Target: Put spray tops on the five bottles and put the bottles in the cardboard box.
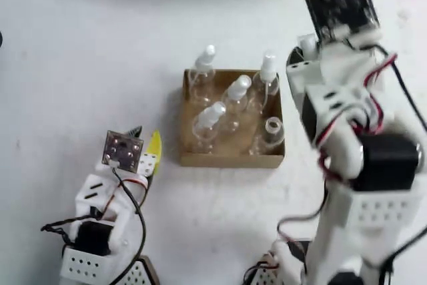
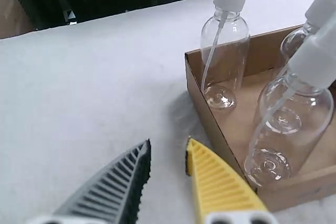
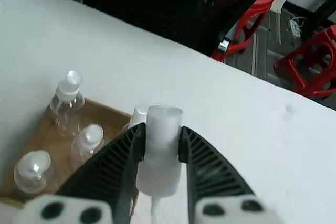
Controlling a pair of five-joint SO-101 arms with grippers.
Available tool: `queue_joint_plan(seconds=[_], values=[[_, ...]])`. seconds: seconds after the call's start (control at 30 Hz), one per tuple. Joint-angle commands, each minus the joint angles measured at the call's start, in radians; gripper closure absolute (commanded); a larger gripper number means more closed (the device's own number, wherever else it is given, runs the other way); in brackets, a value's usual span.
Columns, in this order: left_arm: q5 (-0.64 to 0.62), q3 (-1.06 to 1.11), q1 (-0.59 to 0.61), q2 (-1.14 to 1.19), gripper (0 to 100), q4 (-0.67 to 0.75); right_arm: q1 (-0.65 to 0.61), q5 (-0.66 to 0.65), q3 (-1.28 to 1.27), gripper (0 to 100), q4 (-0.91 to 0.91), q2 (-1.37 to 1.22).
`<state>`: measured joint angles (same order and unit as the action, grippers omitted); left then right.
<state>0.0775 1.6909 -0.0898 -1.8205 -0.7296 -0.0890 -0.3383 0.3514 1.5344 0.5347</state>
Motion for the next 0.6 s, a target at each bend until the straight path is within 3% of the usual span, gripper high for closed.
queue_joint_plan(seconds=[0.0, 0.07, 0.27, 0.57], values=[[0.012, 0.000, -0.012, -0.007, 90, 0.000, -0.018, 0.212, -0.331, 98.3, -0.323, 0.223], [0.012, 0.000, -0.012, -0.007, 90, 0.000, -0.018, 0.250, -0.488, 98.3, -0.469, 0.295], [0.012, 0.000, -0.012, -0.007, 90, 0.000, -0.038, 0.138, -0.895, 98.3, -0.944, 0.412], [0.012, 0.000, -0.012, -0.007, 90, 0.002, -0.099, 0.124, -1.059, 98.3, -1.076, 0.449]])
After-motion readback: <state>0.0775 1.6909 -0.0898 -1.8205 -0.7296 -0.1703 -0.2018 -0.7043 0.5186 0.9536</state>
